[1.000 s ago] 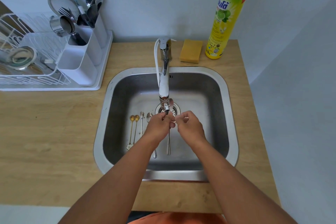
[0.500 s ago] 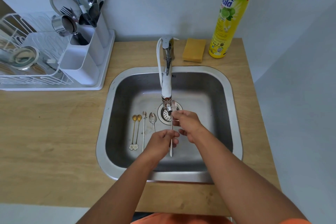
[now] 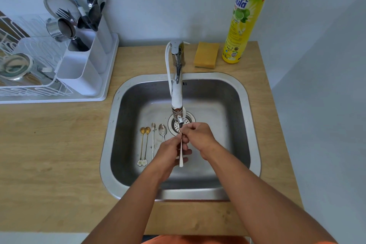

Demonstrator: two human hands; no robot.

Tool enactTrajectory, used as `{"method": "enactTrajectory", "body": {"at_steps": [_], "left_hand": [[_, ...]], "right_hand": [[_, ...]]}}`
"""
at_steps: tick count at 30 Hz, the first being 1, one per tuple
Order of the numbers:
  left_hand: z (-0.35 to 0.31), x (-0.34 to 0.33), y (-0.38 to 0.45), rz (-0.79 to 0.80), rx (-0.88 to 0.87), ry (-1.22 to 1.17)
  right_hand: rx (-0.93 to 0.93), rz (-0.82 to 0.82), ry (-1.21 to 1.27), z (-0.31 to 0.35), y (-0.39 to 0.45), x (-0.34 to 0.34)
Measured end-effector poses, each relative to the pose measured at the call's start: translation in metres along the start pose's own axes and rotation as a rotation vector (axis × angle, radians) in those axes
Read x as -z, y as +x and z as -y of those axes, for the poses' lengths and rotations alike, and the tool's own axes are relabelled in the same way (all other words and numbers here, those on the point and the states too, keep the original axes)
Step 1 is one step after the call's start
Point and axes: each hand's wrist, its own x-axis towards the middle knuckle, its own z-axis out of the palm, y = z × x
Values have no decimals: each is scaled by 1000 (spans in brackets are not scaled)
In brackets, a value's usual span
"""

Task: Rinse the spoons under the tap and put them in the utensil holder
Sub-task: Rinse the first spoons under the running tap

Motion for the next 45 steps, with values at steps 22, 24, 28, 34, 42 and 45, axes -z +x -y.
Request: {"method": "enactTrajectory", "body": {"at_steps": [22,24,28,34,42,45], "left_hand": [[-3,21,-1,85,176,-133],[-6,24,0,79,162,-105],[-13,25,4,58,122,6],[-18,19,3,-2,10,263],[-22,6,6,-135,-164,298],[-15,6,-2,-102,-206,319]], "right_hand": [[59,-71,25,13,8,-4],[54,-67,33,12,7,-5],[54,-64,63,3,4,-3],[61,-78,28,-8,4,6],[96,-21,47,-11,5,5],[63,-55,67,-2,10,5]]}}
